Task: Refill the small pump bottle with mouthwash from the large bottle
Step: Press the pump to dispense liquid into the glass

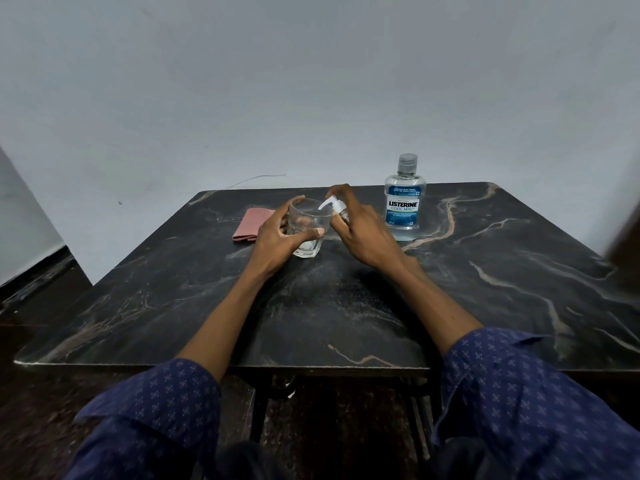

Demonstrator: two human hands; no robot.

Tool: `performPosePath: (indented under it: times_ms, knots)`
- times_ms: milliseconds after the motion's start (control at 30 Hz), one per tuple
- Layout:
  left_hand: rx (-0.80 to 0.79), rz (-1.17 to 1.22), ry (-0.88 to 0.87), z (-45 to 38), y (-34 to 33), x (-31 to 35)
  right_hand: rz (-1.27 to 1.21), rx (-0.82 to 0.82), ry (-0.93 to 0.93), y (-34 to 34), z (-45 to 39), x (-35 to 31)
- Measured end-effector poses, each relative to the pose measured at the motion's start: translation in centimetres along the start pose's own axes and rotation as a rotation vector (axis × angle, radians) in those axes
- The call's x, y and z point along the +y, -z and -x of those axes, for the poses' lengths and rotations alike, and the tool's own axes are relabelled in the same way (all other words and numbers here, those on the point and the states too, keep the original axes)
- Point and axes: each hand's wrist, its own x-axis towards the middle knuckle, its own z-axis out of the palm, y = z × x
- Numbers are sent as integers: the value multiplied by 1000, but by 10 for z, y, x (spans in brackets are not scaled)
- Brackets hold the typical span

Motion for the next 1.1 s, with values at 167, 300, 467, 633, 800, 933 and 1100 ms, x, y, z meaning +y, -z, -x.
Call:
performPosePath:
  times_ms: [167, 300, 467, 633, 800, 933, 1100]
  knots:
    - [2, -10, -2, 1, 1, 1, -72, 23, -8, 3, -1, -6]
    - [-2, -5, -2, 0, 0, 0, -87, 43, -5, 3, -1, -3]
    - [2, -16, 7, 0, -1, 0, -93, 31, 3, 2, -1, -2]
    - [7, -13, 9, 0, -1, -1, -81, 36, 15, 0, -2, -1]
    - [8, -6, 7, -1, -1, -1, -16, -9, 12, 1, 0, 0]
    - [21, 13, 10, 0, 1, -2, -110, 40, -24, 1, 0, -3]
    - [22, 16, 13, 0, -1, -2, -164, 33, -54, -1, 0, -6]
